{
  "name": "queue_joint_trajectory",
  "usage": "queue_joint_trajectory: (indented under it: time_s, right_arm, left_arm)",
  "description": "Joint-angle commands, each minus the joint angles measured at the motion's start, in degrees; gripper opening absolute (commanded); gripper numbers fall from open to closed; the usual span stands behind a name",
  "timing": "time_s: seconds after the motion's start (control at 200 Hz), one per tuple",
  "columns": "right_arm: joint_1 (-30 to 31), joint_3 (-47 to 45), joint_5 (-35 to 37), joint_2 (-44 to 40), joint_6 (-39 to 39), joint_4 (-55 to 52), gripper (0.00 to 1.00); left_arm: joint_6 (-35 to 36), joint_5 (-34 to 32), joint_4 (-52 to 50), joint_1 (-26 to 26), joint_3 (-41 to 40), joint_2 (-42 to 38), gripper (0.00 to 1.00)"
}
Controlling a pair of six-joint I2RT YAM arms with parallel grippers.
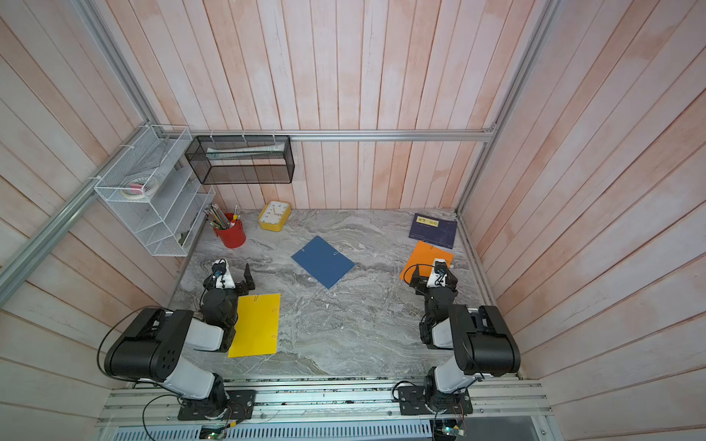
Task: Unclip the paperclips from the documents
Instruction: Move the document to the center of the board.
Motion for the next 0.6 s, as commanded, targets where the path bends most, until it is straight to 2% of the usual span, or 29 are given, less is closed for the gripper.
queue_joint_trajectory:
  time_s: [0.0,0.59]
  right_arm:
    - [-0.2,1.1,-1.4,0.4,0.8,-0.9,0.98]
    - [-0.5,1.2,-1.8,0.4,0.9,-1.1,0.98]
  left_arm:
    - [-0.3,-0.3,0.0,0.3,0.7,0.5,1.00]
    - [-0.3,-0.2,-0.2,0.3,0.8,0.6,1.00]
